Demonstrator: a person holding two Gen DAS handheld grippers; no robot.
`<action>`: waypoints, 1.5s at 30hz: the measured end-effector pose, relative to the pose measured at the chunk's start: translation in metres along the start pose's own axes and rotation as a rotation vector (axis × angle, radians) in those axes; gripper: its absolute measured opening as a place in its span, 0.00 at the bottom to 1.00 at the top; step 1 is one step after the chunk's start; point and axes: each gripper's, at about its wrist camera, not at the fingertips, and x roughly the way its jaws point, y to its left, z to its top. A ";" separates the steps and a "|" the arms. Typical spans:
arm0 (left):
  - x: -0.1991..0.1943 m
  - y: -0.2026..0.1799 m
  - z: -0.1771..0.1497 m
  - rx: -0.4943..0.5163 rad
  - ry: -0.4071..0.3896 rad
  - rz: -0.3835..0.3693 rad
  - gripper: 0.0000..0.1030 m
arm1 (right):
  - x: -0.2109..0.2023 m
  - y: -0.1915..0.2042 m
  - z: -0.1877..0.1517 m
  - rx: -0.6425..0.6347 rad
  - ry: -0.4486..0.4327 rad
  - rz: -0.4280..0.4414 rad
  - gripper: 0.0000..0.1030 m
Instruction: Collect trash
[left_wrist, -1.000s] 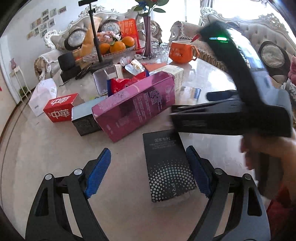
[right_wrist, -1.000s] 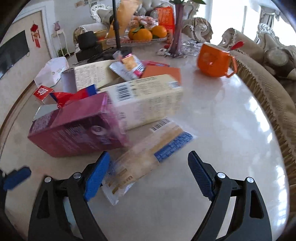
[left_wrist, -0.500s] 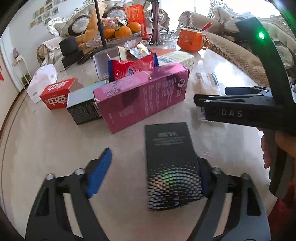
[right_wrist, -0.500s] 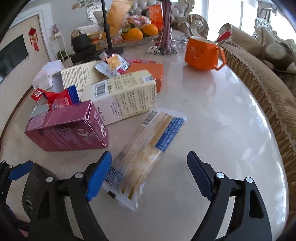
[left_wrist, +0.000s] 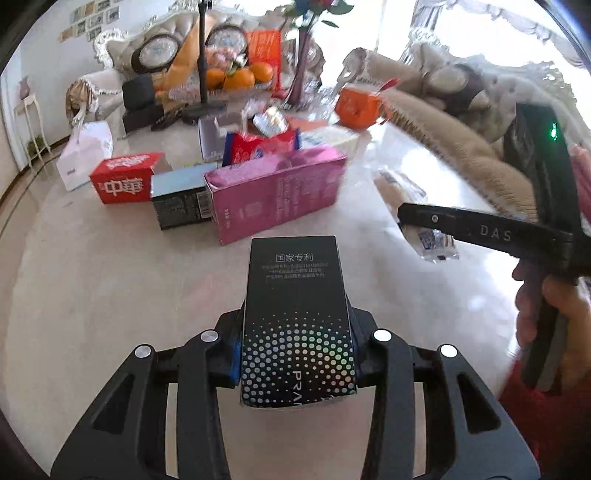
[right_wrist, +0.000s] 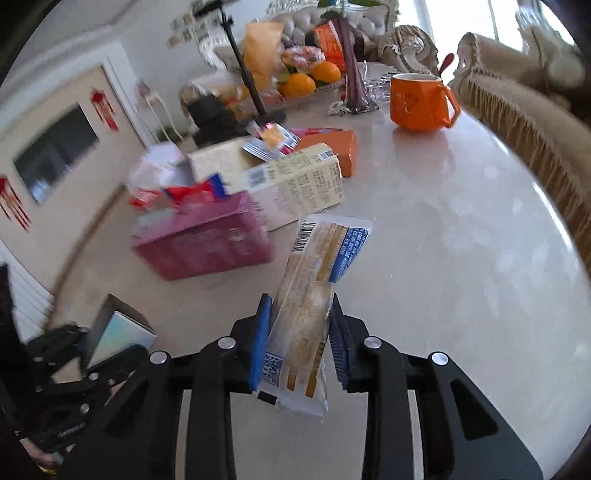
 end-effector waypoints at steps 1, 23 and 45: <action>-0.011 -0.004 -0.005 0.009 -0.015 -0.008 0.39 | -0.012 0.001 -0.007 0.007 -0.019 0.033 0.28; 0.003 -0.099 -0.234 0.121 0.232 -0.100 0.39 | -0.045 -0.011 -0.268 0.076 0.298 0.073 0.28; 0.034 -0.080 -0.266 0.102 0.248 -0.010 0.71 | -0.020 -0.037 -0.286 0.106 0.284 -0.085 0.70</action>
